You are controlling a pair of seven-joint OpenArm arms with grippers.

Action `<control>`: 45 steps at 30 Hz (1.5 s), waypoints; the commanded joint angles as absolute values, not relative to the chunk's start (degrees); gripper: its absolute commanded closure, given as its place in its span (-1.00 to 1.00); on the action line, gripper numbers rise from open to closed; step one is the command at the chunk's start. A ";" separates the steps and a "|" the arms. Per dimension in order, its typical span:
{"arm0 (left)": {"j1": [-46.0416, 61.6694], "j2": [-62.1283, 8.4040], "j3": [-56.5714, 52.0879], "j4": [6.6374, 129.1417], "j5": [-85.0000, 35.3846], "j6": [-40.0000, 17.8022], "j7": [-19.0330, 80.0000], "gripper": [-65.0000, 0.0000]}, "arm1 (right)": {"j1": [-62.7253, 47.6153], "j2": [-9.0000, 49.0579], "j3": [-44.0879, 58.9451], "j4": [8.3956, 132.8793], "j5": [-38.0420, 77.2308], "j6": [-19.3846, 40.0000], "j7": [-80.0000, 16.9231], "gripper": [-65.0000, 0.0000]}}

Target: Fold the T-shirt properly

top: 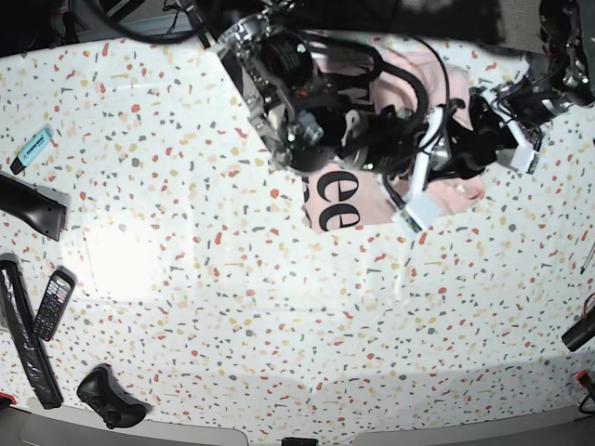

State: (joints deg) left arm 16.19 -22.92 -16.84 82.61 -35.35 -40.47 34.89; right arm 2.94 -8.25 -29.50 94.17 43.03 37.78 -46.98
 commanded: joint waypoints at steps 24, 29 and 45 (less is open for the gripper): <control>25.85 -19.99 -21.50 99.39 -62.70 -40.00 54.87 1.00 | 13.93 -5.21 -15.62 86.85 10.20 35.38 -56.25 1.00; 26.65 -17.76 -13.85 99.02 -61.12 -40.00 57.84 1.00 | 13.78 -2.94 -15.59 84.20 9.08 35.33 -56.80 1.00; 12.25 -16.99 -7.03 74.76 -38.61 -39.83 41.65 1.00 | 7.53 0.95 -14.57 87.11 8.91 35.09 -55.37 1.00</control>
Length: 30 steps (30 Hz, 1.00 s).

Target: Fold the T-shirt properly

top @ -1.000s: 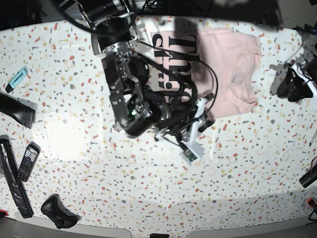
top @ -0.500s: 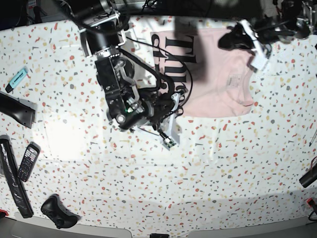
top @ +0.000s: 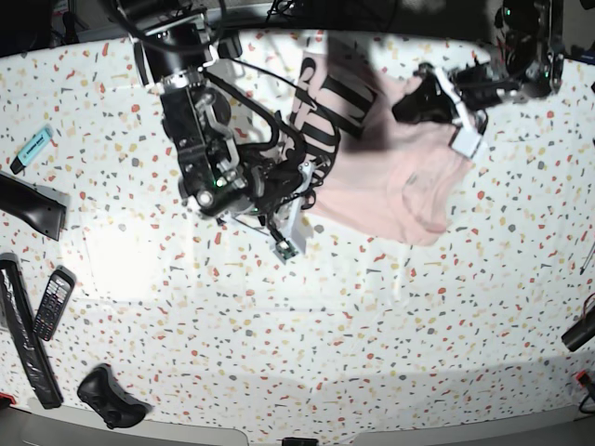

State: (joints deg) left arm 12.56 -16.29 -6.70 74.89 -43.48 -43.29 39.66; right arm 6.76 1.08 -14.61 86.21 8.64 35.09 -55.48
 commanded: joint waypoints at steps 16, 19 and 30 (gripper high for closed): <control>-4.89 -20.40 -7.03 65.60 -27.22 -39.83 36.34 1.00 | -5.89 -4.62 -14.63 91.94 9.15 33.89 -50.33 1.00; -5.28 -23.44 -7.03 65.67 -28.40 -39.79 36.84 1.00 | -6.72 -5.61 -14.63 92.16 9.10 33.85 -50.37 1.00; -4.84 -36.40 -7.14 66.50 -51.33 -39.68 46.83 1.00 | -6.83 -5.56 -14.61 104.90 7.11 32.08 -51.22 1.00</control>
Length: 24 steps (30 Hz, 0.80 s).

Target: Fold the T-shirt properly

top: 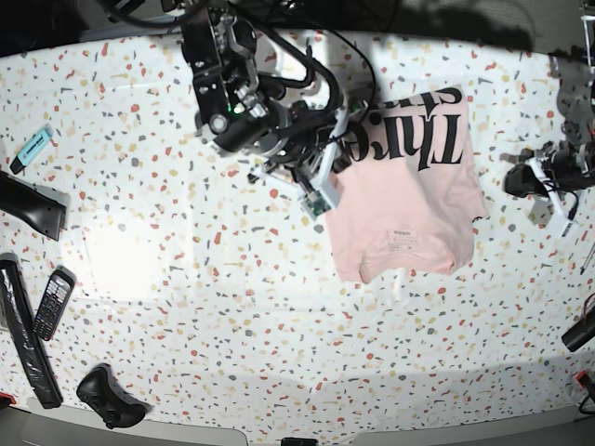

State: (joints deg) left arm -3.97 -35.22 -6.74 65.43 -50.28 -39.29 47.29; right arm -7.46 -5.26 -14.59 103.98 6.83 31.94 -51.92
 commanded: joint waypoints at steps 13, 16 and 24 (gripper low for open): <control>13.93 -31.55 -27.59 88.55 -53.04 -39.64 46.46 1.00 | -11.60 -1.06 -10.98 115.85 2.07 26.50 -54.48 1.00; 18.61 -28.34 -32.42 91.50 -53.01 -39.66 46.48 1.00 | -15.66 -0.30 -7.01 119.77 3.97 26.50 -54.52 1.00; 30.52 -21.91 -38.83 95.74 -53.01 -39.75 48.62 1.00 | -29.56 -0.30 7.55 130.98 10.63 26.57 -57.69 1.00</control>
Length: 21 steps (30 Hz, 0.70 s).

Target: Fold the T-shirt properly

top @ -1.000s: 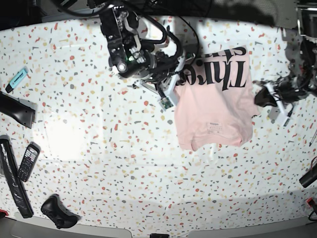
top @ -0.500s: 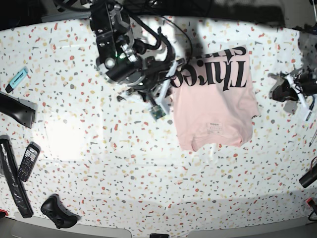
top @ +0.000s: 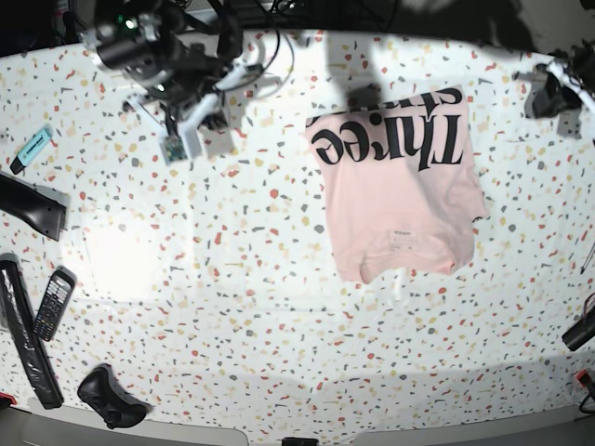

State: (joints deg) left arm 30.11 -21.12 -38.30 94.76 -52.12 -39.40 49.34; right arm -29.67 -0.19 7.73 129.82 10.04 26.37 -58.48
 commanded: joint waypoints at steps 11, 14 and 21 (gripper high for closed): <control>44.21 -15.77 -43.46 96.36 -50.41 -40.00 48.77 1.00 | -49.58 -0.32 19.68 133.60 17.15 29.61 -60.01 1.00; 45.23 -14.11 -43.46 95.68 -44.69 -40.00 48.18 1.00 | -53.25 -0.34 19.70 133.19 16.95 29.63 -61.39 1.00; 43.27 -13.56 -43.33 78.76 -42.70 -40.00 42.63 1.00 | -54.72 -0.16 19.70 119.87 10.87 29.58 -58.67 1.00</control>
State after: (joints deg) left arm 42.57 -13.02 -42.98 77.93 -42.06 -39.59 43.22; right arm -54.19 -0.36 19.51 118.85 10.11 29.26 -58.70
